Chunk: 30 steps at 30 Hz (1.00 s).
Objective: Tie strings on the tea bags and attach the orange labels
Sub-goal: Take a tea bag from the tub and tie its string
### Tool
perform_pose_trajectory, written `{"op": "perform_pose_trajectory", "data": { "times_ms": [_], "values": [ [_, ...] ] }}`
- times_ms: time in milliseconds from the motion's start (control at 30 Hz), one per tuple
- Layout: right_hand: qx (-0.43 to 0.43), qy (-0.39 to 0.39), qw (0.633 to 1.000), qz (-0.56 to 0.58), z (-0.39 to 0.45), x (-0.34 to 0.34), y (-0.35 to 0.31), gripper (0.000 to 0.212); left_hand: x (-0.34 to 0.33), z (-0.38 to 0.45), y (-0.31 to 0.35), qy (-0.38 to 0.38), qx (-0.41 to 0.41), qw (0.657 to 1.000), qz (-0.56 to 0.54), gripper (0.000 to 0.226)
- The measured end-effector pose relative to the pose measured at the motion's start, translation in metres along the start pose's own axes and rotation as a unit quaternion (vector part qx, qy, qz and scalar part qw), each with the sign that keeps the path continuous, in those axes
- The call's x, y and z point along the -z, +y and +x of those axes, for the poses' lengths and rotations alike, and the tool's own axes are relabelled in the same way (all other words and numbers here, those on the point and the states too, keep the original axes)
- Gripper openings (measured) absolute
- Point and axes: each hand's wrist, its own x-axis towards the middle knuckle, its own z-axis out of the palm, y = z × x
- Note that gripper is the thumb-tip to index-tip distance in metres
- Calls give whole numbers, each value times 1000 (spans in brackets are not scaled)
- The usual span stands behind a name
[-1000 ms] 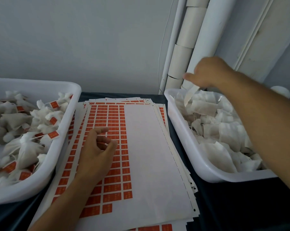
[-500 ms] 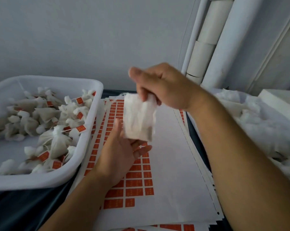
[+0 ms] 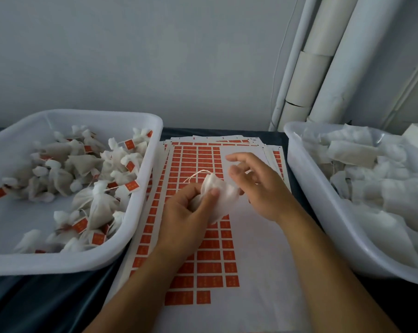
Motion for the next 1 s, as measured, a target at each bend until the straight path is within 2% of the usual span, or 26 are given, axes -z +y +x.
{"op": "perform_pose_trajectory", "data": {
  "times_ms": [100, 300, 400, 500, 700, 833, 933, 1000],
  "values": [
    [-16, -9, 1000, -24, -3, -6, 5, 53, 0, 0, -3, -9, -13, 998, 59, 12],
    [50, -23, 998, 6, -4, -14, 7, 16, -4, -3, -1, -52, -40, 994, 87, 14],
    [57, -2, 998, 26, -4, -12, 9, 15, -5, -5, 1, -57, -39, 993, 95, 12],
    [47, -7, 997, 64, -6, -8, 7, 16, -5, -6, 3, -48, -47, 993, 100, 29],
    [8, -2, 984, 178, -8, -6, -2, 19, -8, -10, 3, -67, -70, 988, 124, 36],
    [-22, 62, 976, 206, -8, -6, -4, 19, -7, -10, 2, -93, -75, 985, 128, 45],
    [-32, 134, 967, 216, -7, -3, -4, 18, -5, -10, 3, -111, -83, 978, 158, 64],
    [-25, 172, 958, 226, -7, 0, -4, 17, -5, -9, 2, -116, -88, 971, 188, 59]
  ]
}}
